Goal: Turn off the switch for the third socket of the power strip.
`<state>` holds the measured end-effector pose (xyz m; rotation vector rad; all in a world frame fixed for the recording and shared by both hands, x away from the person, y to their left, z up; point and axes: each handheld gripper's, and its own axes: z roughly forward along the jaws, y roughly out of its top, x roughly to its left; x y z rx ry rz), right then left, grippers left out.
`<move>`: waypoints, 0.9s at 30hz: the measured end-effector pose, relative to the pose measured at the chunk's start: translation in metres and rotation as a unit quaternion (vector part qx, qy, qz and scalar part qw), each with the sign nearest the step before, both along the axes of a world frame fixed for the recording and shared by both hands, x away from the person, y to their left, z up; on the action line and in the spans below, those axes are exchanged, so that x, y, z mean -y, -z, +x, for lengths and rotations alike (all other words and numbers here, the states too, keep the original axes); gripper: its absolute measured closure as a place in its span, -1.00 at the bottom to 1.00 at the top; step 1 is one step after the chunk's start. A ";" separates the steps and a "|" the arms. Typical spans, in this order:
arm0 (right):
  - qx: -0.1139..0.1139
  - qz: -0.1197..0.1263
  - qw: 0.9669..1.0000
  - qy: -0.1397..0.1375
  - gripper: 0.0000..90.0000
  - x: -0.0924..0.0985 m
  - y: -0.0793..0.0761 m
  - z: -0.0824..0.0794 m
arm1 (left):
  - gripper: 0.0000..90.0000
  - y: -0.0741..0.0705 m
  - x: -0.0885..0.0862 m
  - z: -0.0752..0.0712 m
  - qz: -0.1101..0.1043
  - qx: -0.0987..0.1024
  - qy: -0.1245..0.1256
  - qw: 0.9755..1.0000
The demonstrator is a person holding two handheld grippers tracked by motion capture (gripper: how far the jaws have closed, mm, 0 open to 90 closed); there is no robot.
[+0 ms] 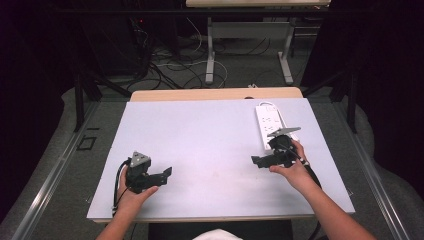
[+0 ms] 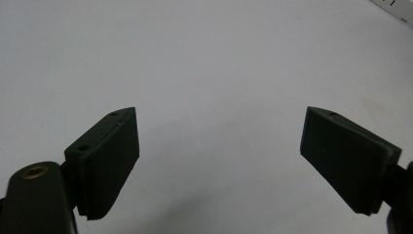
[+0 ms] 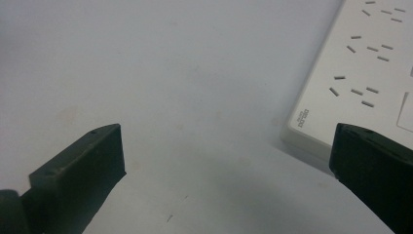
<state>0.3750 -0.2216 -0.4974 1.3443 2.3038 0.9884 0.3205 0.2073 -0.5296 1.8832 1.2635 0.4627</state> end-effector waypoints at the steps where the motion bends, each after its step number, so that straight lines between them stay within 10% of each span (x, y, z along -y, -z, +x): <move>1: -0.004 0.002 1.000 -0.003 -1.00 -0.001 0.000 -0.001 | -0.69 0.000 0.000 0.000 0.000 0.000 0.000 1.000; 27: 0.042 0.013 0.999 -0.027 -1.00 -0.023 0.032 -0.027 | -0.77 0.001 0.001 0.000 0.005 -0.005 0.008 1.000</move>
